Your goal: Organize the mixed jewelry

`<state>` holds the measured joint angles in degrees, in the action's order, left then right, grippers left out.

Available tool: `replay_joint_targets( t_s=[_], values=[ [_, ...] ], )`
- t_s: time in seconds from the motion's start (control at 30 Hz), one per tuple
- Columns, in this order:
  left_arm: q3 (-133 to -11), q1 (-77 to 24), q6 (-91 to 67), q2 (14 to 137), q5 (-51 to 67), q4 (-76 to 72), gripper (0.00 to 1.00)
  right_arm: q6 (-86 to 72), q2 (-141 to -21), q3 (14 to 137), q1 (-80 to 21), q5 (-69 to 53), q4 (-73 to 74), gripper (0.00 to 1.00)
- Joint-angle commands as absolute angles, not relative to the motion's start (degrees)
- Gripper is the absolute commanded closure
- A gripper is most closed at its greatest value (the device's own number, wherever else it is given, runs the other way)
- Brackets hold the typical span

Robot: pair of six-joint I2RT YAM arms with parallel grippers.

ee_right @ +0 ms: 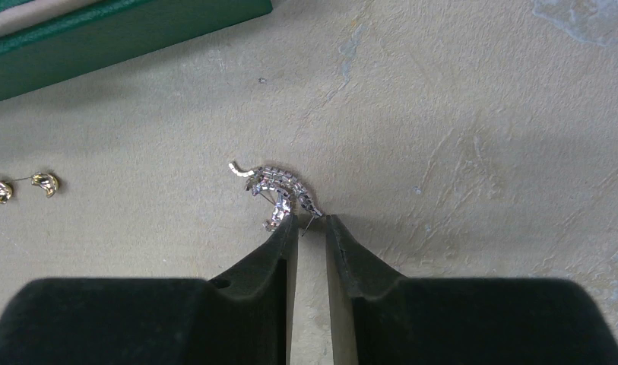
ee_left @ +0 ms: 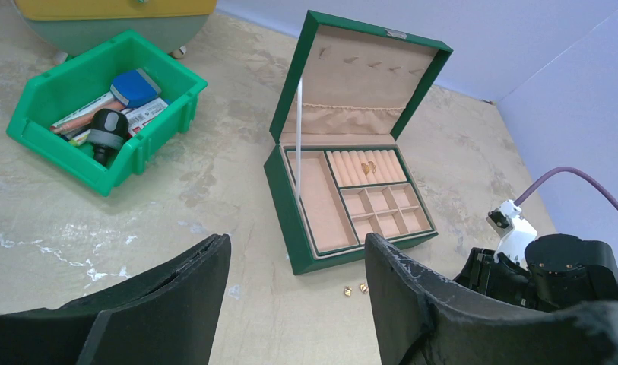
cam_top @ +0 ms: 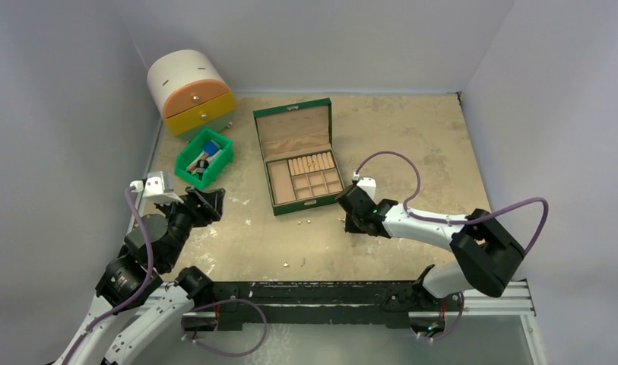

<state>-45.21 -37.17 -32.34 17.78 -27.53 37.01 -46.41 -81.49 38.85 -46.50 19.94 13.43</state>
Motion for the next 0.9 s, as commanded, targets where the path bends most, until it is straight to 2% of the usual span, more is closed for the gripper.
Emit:
replay_joint_targets(
  t_s=[0.0, 0.4, 0.63, 0.87],
  values=[
    [-45.3, -37.1, -32.7, 18.2, -28.2, 34.9, 0.35, -46.3, -81.9, 38.3, -46.3, 20.9, 12.7, 0.78],
    [-45.4, -37.2, -32.7, 18.6, -28.2, 35.0, 0.35, -45.9, -83.1, 38.4, -45.2, 21.3, 11.5, 0.84],
    [-45.4, -37.2, -32.7, 18.7, -28.3, 35.0, 0.35, -45.7, -83.3, 38.3, -45.2, 20.9, 11.6, 1.00],
    [-45.3, -37.2, -32.7, 18.6, -28.3, 35.0, 0.35, -45.7, -80.6, 38.9, -45.2, 21.8, 13.3, 1.00]
  ],
)
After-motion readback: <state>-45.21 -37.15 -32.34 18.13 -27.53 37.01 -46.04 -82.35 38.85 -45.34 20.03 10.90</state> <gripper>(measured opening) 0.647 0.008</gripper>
